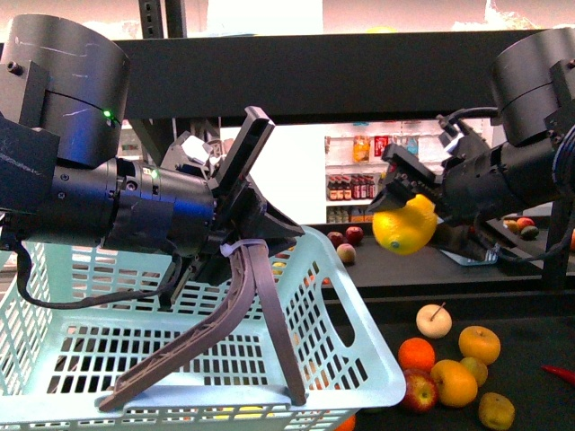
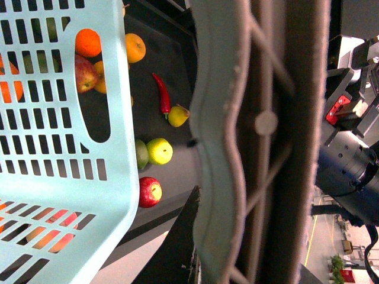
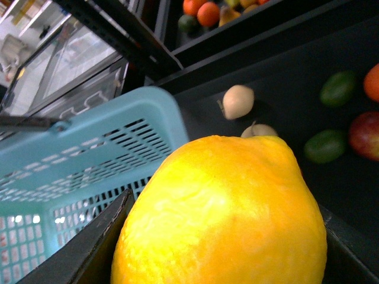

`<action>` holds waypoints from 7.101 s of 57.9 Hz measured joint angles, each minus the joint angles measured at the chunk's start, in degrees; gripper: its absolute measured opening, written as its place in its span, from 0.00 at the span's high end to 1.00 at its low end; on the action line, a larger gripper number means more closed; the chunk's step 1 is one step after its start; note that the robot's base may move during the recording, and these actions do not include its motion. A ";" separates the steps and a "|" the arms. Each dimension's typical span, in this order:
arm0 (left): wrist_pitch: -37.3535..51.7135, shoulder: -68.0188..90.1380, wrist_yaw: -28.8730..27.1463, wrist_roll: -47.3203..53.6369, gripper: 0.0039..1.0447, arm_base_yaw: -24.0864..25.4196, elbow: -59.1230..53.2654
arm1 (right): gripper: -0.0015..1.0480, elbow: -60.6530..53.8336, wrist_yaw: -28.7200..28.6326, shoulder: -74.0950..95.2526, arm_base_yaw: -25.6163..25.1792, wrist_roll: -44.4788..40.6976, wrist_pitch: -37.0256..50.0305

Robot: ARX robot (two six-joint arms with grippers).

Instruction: Pick lemon from shelf

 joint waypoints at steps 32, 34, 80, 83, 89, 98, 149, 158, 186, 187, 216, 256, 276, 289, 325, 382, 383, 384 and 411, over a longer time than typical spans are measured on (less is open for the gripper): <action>0.00 0.00 0.11 0.02 0.90 0.00 0.00 | 0.17 -3.43 -1.75 1.11 6.91 -3.13 -2.05; 0.00 0.00 0.11 0.02 0.90 0.00 0.00 | 0.11 -3.65 -1.75 1.44 7.02 -3.56 -1.95; -0.04 0.09 0.55 -0.35 0.90 0.07 0.00 | 0.02 -46.36 14.19 -47.50 -14.82 -30.42 18.93; -0.02 0.09 0.52 -0.35 0.90 0.07 0.00 | 0.08 -51.54 10.21 -53.96 -17.20 -30.42 18.97; -0.02 0.09 -0.02 -0.26 0.90 0.07 0.00 | 0.25 -63.21 3.67 -68.85 -21.51 -30.42 14.62; -0.04 0.09 -0.04 -0.20 0.90 0.07 0.00 | 0.50 -74.31 1.62 -89.72 -23.23 -30.45 3.13; -0.02 0.09 0.15 -0.31 0.90 0.07 0.00 | 0.93 -83.58 17.11 -108.85 -8.09 -30.53 -2.10; -0.04 0.09 0.11 -0.26 0.90 0.07 0.00 | 0.93 -83.58 17.11 -108.87 -8.09 -30.53 -2.10; -0.02 0.09 0.13 -0.28 0.90 0.07 0.00 | 0.13 -83.58 17.11 -108.87 -8.09 -30.56 -2.10; -0.04 0.09 0.13 -0.28 0.90 0.07 0.00 | 0.08 -83.58 17.11 -108.87 -8.09 -30.53 -2.10; -3.04 0.13 -3.02 -3.58 0.90 0.48 1.84 | 0.02 -83.58 17.11 -108.87 -8.09 -30.53 -2.10; 9.88 1.42 -34.49 -35.34 0.91 19.52 8.48 | 0.02 -83.58 17.11 -108.87 -8.09 -30.53 -2.10; 16.96 5.20 -35.36 -43.56 0.91 25.51 8.83 | 0.02 -83.58 17.11 -108.89 -8.09 -30.53 -2.10; 18.05 8.26 -33.40 -43.63 0.91 28.52 8.85 | 0.02 -83.58 17.11 -108.91 -8.09 -30.53 -2.10; 22.88 9.35 -29.42 -42.36 0.91 34.23 7.52 | 0.02 -83.58 17.11 -108.91 -8.09 -30.53 -2.10; 21.57 9.09 -29.44 -33.00 0.23 36.20 -0.55 | 0.02 -83.58 17.11 -108.91 -8.09 -30.53 -2.10; 21.40 9.03 -29.42 -32.94 0.21 36.22 -0.55 | 0.02 -83.56 17.11 -108.91 -8.09 -30.53 -2.10; 21.09 8.90 -29.42 -32.76 0.18 36.24 -0.55 | 0.02 -83.56 17.11 -108.91 -8.09 -30.53 -2.10; 14.14 0.24 -29.90 -31.87 0.07 36.28 -1.46 | 0.02 -83.58 17.11 -108.91 -8.09 -30.53 -2.10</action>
